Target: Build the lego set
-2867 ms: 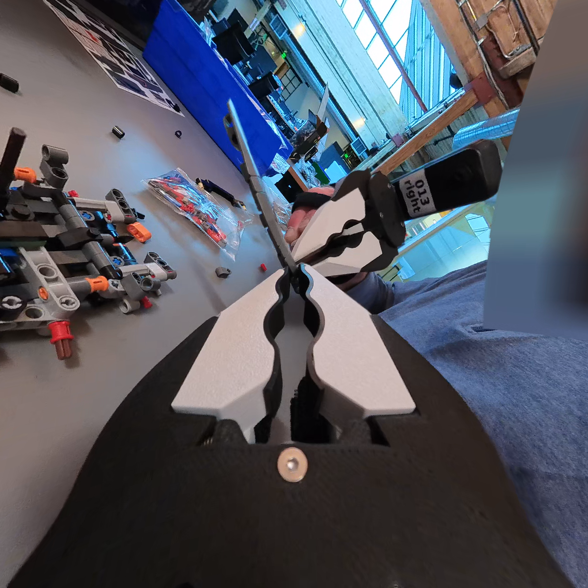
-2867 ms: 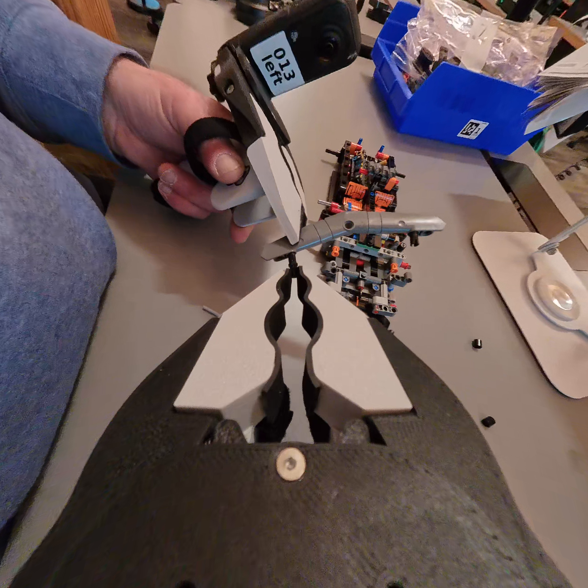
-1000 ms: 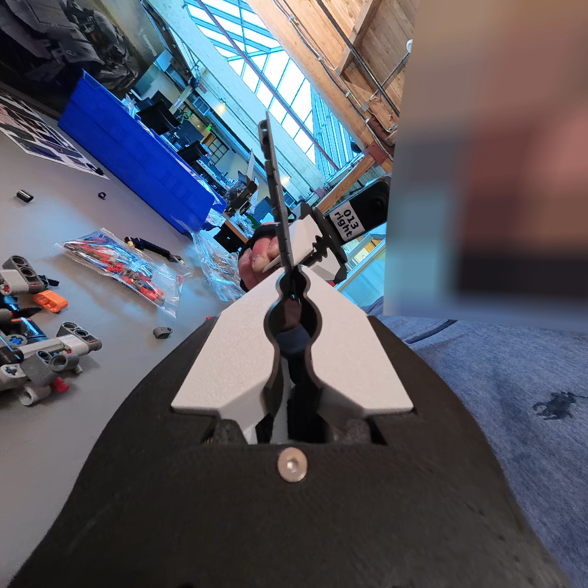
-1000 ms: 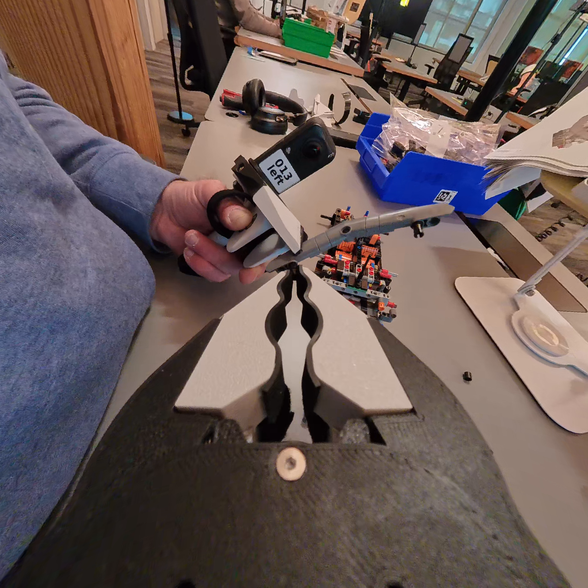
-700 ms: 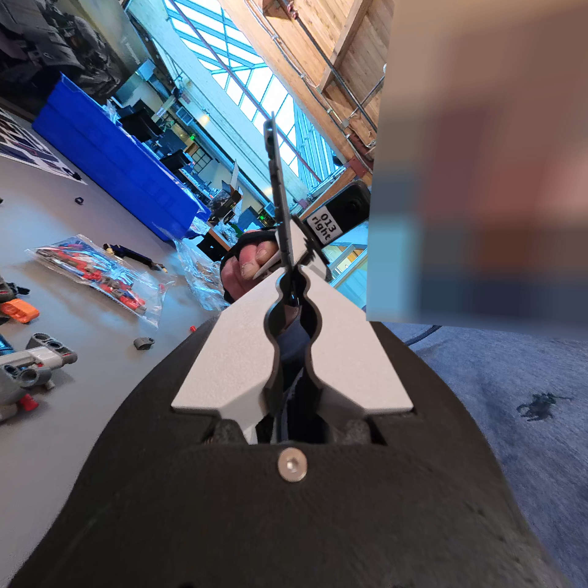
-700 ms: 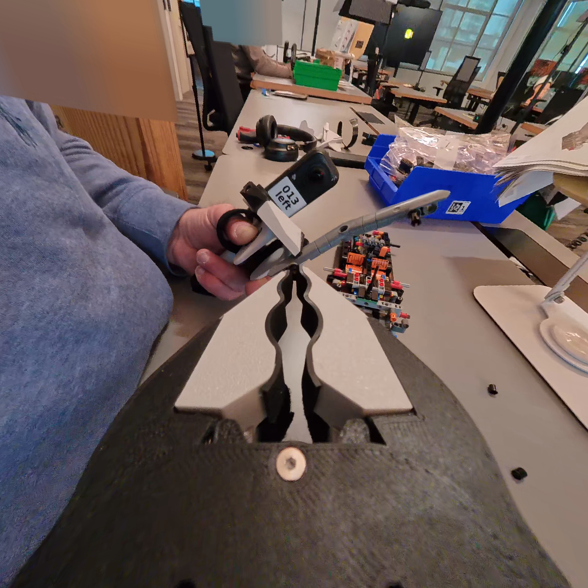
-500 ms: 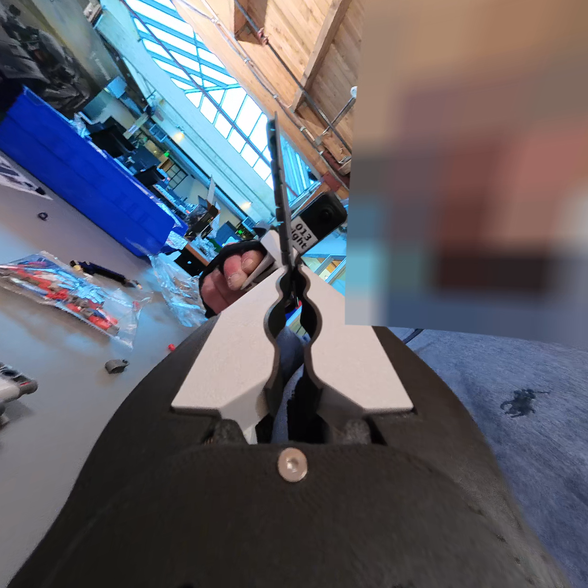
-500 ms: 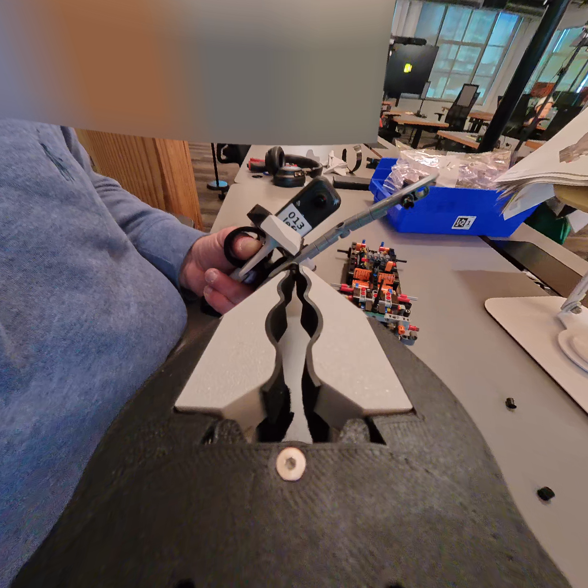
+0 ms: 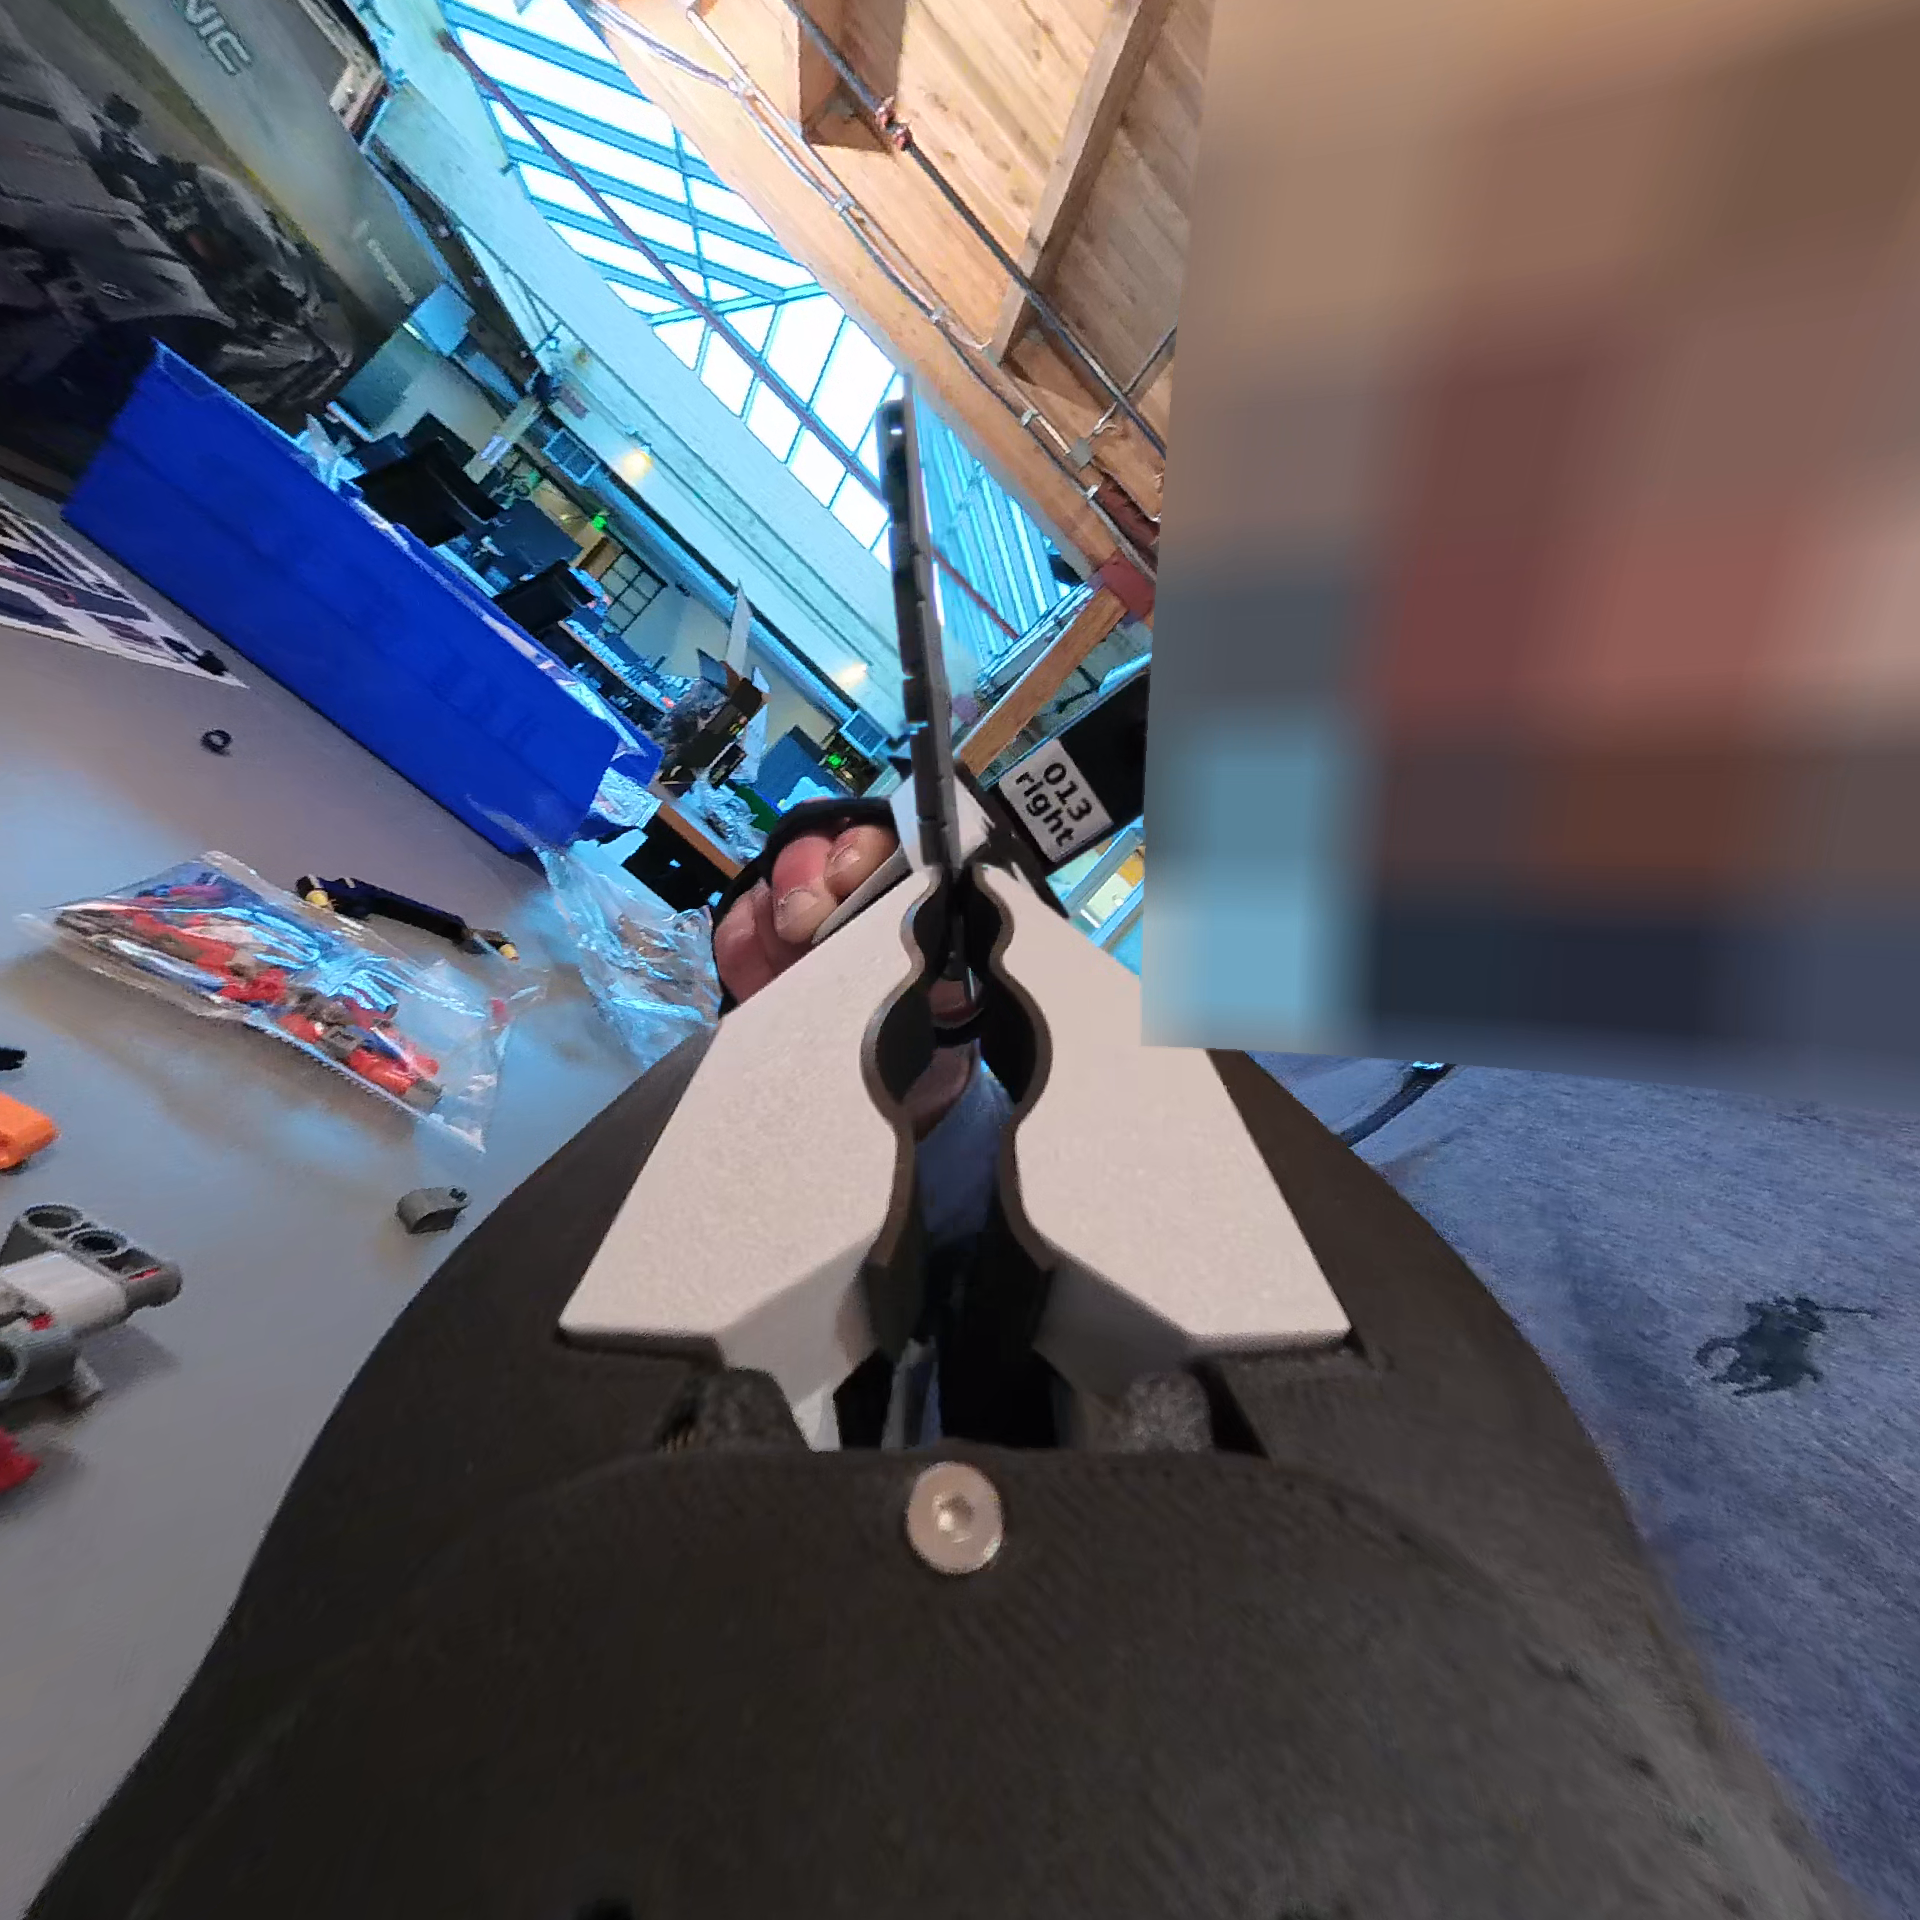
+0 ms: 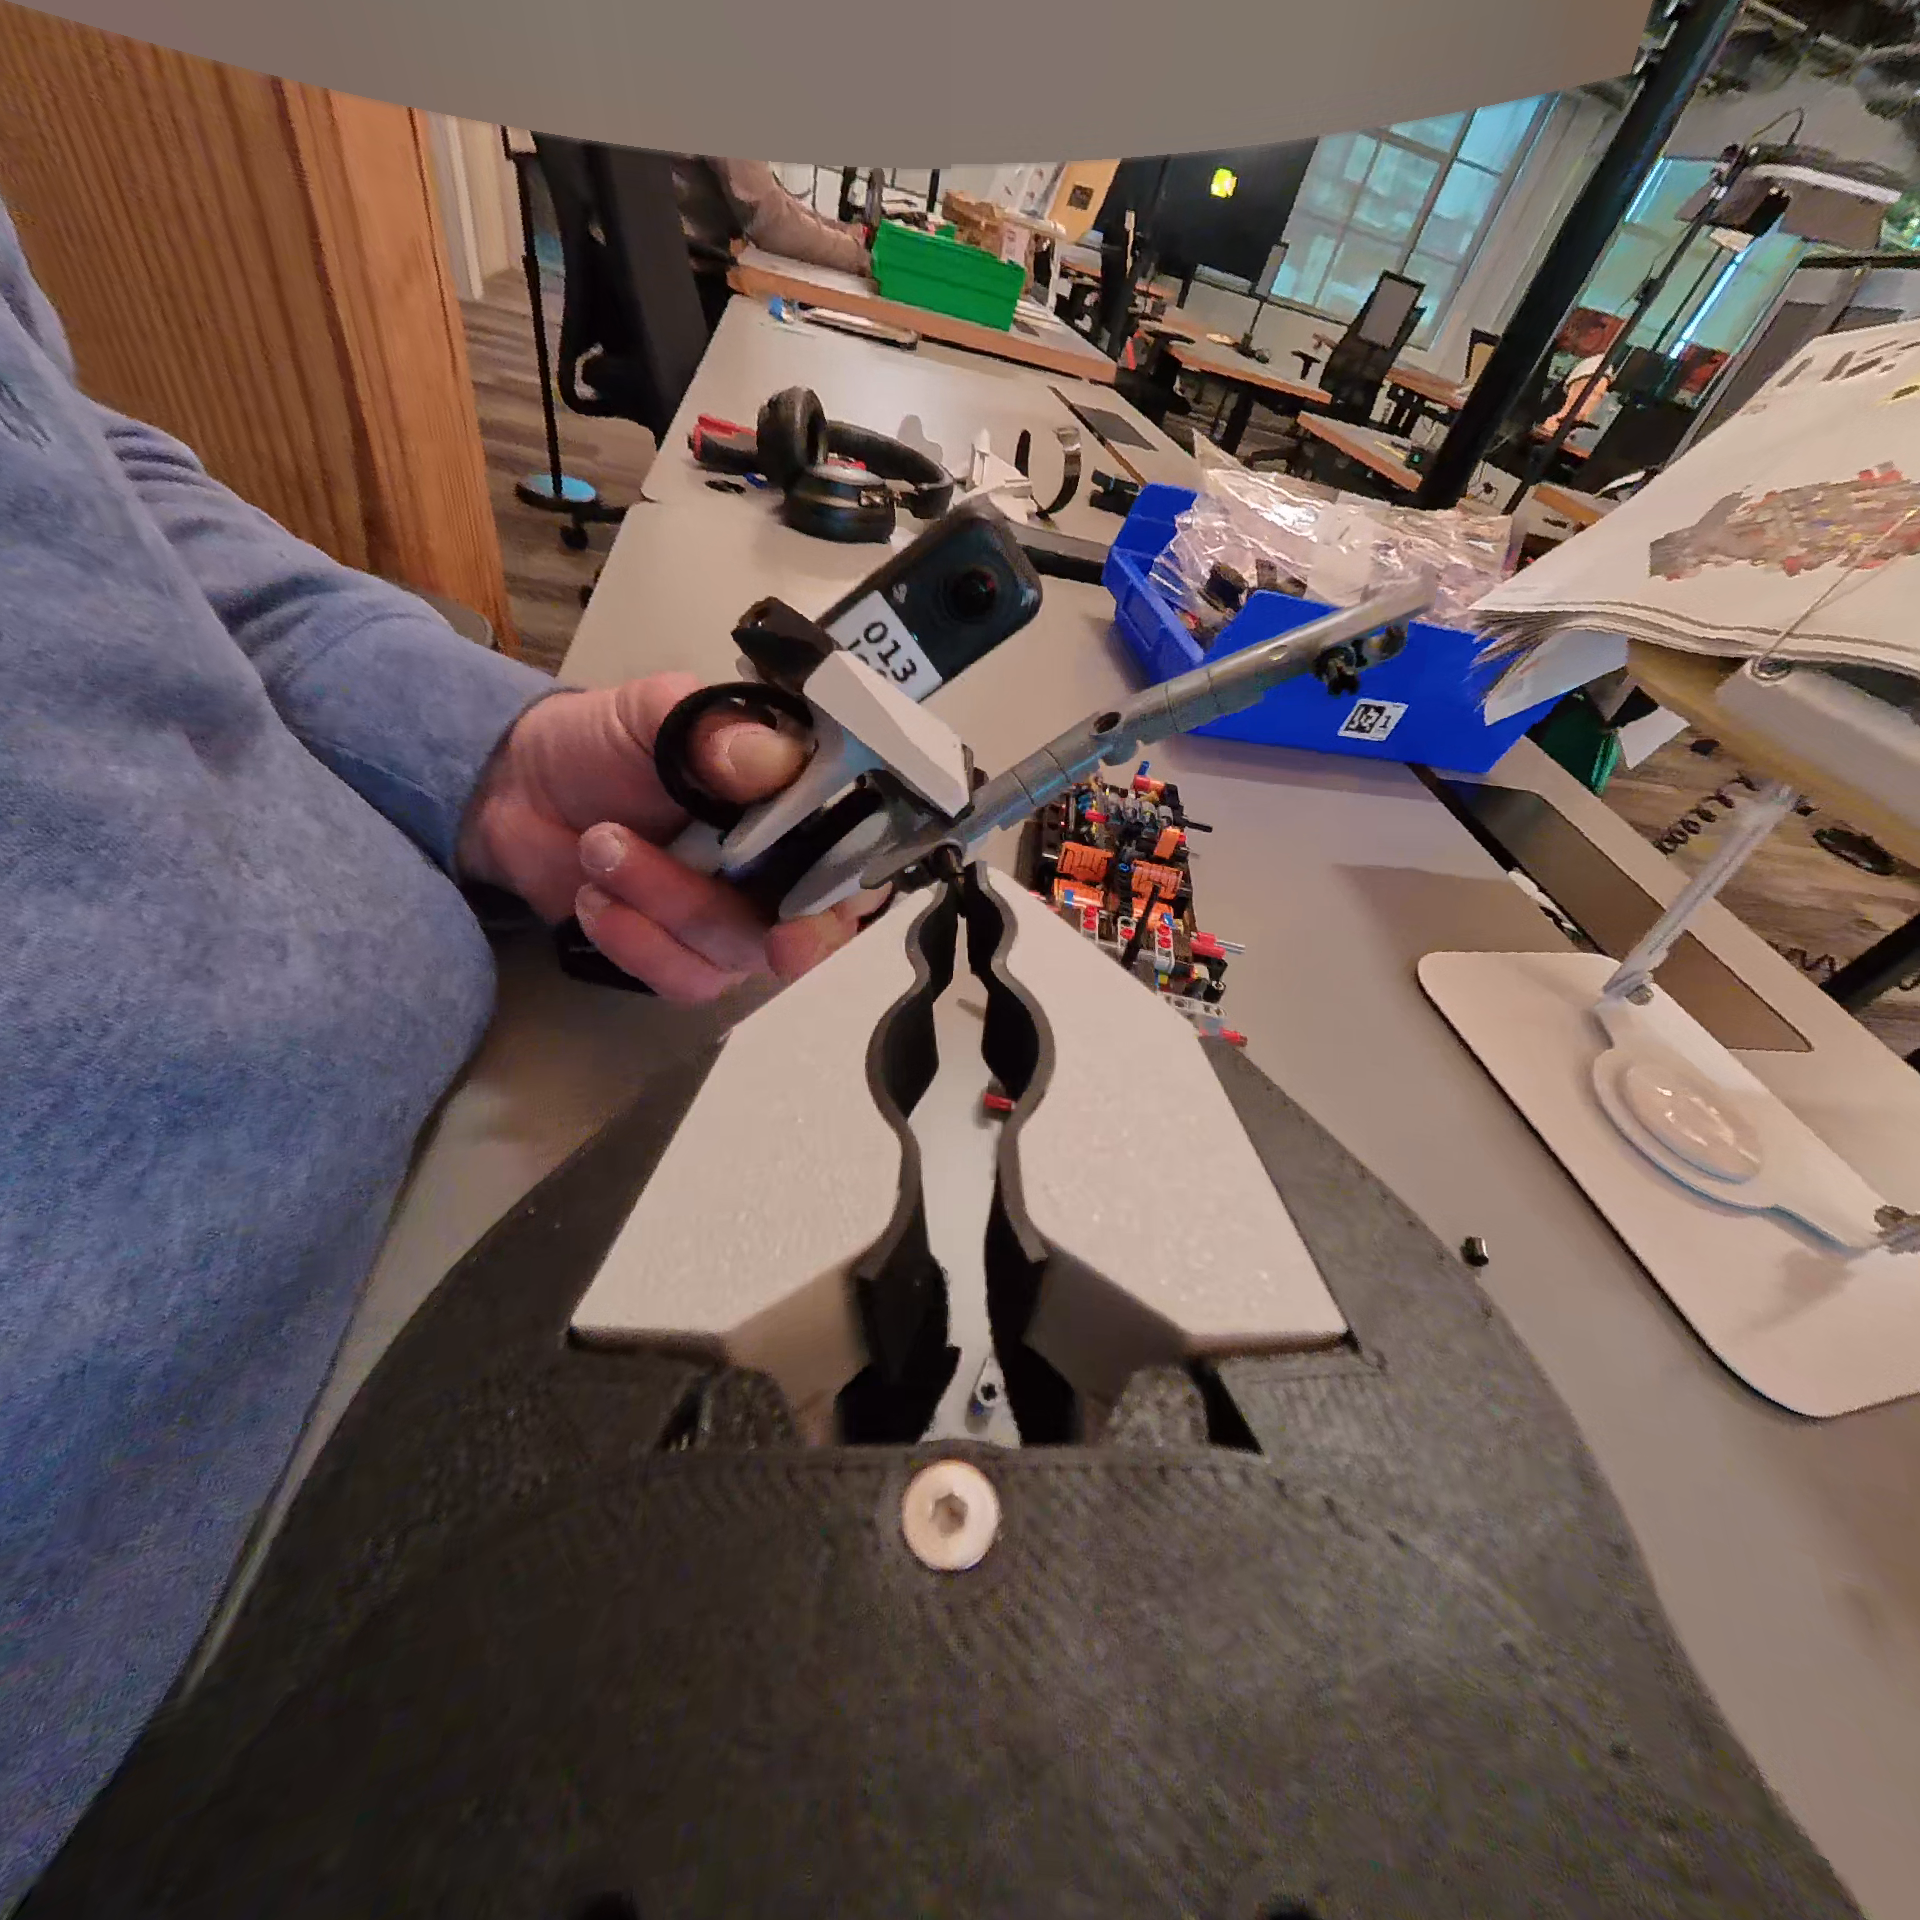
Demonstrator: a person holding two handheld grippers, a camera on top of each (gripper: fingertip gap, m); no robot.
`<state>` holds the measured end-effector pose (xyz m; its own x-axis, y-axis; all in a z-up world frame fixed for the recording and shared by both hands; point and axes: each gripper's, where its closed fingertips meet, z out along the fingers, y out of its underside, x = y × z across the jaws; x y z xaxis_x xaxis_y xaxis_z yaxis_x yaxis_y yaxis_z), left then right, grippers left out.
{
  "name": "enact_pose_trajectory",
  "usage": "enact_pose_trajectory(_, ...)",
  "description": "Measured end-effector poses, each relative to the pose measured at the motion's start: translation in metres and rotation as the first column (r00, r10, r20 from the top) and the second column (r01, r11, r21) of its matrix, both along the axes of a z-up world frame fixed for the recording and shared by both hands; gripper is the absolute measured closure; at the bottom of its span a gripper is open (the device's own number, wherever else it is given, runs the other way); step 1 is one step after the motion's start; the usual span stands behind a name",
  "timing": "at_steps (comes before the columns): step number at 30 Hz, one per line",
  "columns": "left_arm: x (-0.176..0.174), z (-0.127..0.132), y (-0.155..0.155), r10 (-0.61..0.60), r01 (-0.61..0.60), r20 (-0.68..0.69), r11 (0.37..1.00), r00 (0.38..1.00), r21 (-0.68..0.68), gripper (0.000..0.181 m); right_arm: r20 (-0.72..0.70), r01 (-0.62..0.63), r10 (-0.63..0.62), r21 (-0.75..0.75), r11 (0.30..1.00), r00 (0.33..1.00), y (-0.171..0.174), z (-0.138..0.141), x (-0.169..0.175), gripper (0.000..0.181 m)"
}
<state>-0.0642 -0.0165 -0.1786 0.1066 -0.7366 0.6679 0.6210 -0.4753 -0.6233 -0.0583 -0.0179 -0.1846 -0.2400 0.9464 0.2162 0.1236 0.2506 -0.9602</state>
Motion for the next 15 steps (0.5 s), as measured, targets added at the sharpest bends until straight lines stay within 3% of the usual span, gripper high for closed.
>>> enact_pose_trajectory(1, -0.0002, -0.0011, 0.0003, 0.001, -0.001, -0.007, 1.000, 1.000, -0.003, 0.181, 0.006, 0.006, -0.006, 0.010, 1.000, 1.000, 0.0004, -0.0015, -0.0003, 0.181)
enact_pose_trajectory(15, 0.0039, -0.0068, 0.0043, 0.043, -0.046, -0.135, 0.999, 0.990, -0.014, 0.181, 0.027, 0.055, -0.059, 0.133, 0.990, 0.998, 0.0004, -0.0076, -0.0046, 0.181)
